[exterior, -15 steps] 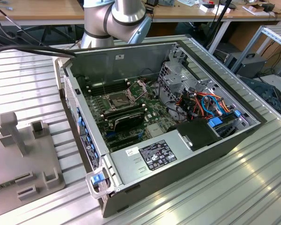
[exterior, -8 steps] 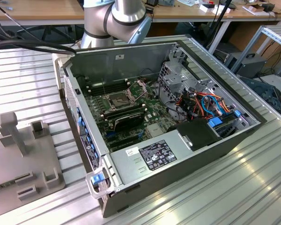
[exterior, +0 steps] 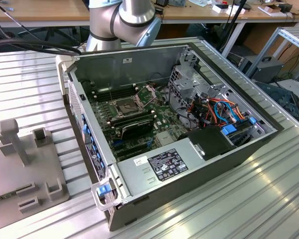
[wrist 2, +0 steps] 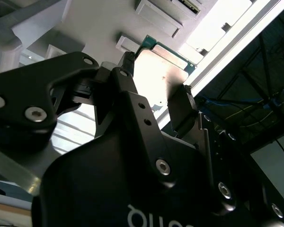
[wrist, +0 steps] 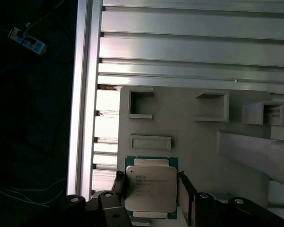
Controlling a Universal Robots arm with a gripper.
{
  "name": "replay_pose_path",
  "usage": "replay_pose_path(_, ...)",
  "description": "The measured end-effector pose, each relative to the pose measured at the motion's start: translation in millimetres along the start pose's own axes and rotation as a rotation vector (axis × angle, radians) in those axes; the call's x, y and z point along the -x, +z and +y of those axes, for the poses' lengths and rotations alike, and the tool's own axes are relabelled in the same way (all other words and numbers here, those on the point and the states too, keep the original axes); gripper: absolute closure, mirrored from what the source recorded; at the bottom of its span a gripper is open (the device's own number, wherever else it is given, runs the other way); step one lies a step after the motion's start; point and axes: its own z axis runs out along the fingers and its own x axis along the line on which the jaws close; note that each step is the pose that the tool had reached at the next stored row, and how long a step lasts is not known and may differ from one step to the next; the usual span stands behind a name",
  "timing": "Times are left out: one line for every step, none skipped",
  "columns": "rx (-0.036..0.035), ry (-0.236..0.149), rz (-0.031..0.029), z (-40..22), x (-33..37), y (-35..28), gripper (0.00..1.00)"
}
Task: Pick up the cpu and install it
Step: 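Pick up the cpu and move it towards the insertion slot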
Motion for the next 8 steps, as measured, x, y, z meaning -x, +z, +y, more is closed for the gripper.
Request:
replay_pose_path(0.0, 0.0, 0.0, 0.0, 0.0, 0.0, 0.47)
replay_pose_path(0.0, 0.0, 0.0, 0.0, 0.0, 0.0, 0.47)
replay_pose_path(0.0, 0.0, 0.0, 0.0, 0.0, -0.1, 0.47)
replay_pose_path(-0.0001, 0.0, 0.0003, 0.0, -0.1, -0.6, 0.47)
replay_pose_path(-0.0001, 0.0, 0.0002, 0.0, -0.1, -0.9, 0.47)
replay_pose_path(0.0, 0.0, 0.0, 0.0, -0.1, -1.1, 0.47)
replay_pose_path(0.0, 0.0, 0.0, 0.1, -0.1, -1.4, 0.47)
replay_pose_path(0.0, 0.0, 0.0, 0.1, -0.1, -1.7, 0.47)
